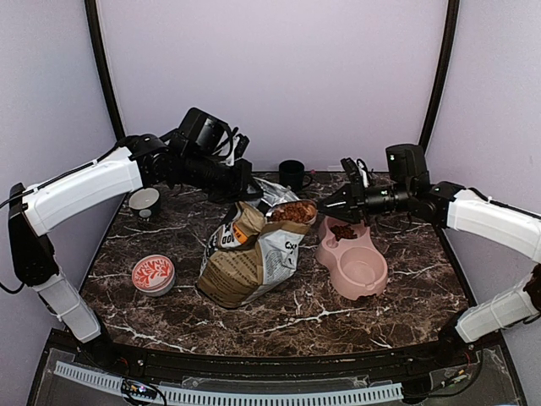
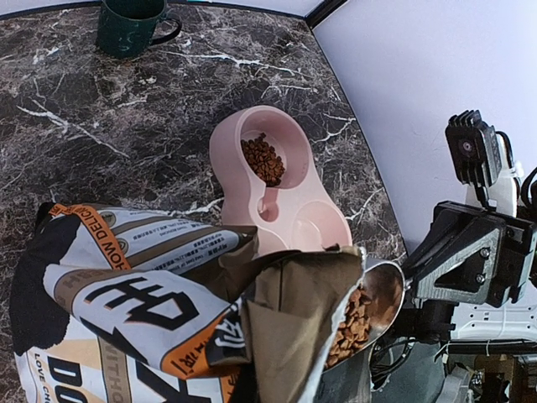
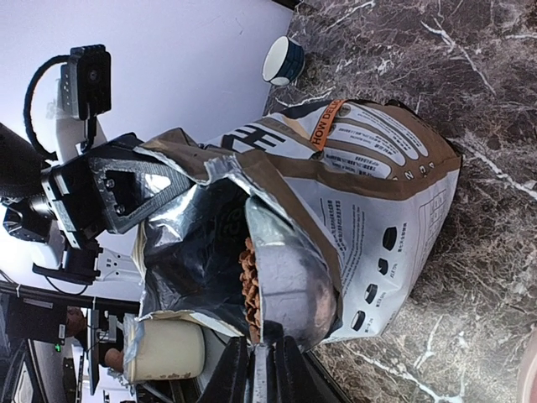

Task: Serve the pet food
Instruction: Collect the pet food from the pet food bag, then place the pet food in the pet food bowl.

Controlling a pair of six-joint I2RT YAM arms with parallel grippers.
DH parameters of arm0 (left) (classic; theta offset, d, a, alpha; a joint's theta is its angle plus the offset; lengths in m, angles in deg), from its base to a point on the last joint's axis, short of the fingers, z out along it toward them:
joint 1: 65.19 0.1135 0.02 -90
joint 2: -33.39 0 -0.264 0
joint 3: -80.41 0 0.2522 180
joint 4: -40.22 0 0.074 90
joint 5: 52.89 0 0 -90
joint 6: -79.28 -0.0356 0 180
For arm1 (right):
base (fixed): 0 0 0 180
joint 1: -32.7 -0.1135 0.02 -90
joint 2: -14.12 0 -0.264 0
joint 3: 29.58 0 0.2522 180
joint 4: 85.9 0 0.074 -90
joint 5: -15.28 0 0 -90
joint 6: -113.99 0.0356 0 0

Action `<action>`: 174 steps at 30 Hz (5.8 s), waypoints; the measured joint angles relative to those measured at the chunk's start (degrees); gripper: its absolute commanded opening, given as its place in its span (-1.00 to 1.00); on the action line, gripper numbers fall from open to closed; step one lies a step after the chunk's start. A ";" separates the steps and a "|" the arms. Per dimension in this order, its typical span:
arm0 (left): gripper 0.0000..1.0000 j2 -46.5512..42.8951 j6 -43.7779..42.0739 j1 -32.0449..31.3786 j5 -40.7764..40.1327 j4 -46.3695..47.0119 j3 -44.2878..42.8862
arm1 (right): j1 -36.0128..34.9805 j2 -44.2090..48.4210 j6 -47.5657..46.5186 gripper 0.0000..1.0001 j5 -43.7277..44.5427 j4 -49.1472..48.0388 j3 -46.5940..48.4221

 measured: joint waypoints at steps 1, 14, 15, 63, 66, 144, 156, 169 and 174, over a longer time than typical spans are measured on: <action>-1.00 0.00 -0.09 0.00 0.00 0.00 0.02 | 0.00 0.00 0.61 -1.00 -0.09 -0.52 -0.04; -1.00 -0.02 -0.31 0.00 0.07 0.09 0.00 | 0.02 0.79 4.35 -1.00 -0.50 -3.56 -1.31; -1.00 -0.04 -0.31 0.00 0.11 0.09 0.00 | 0.04 1.20 4.68 -1.00 -0.48 -3.98 -1.77; -1.00 -0.76 -0.39 0.00 0.42 1.22 1.01 | 12.20 10.25 19.71 -1.00 -8.07 -18.95 -8.66; -1.00 -0.76 -0.55 0.00 0.42 1.22 1.01 | 14.05 11.04 19.52 -1.00 -8.90 -18.12 -8.66; -1.00 2.54 -4.81 0.17 1.99 -4.04 -4.63 | 44.15 45.79 6.64 -1.00 -14.56 7.80 -37.38; -1.00 2.54 -4.83 0.17 1.97 -4.02 -4.61 | 44.15 47.06 1.53 -1.00 -11.47 18.25 -35.69; -1.00 2.51 -4.83 0.17 1.92 -4.02 -4.61 | 44.15 43.76 -9.44 -1.00 -5.11 31.85 -26.05; -1.00 2.54 -4.83 0.17 1.92 -4.00 -4.61 | 44.06 43.10 -11.23 -1.00 -4.17 33.81 -25.38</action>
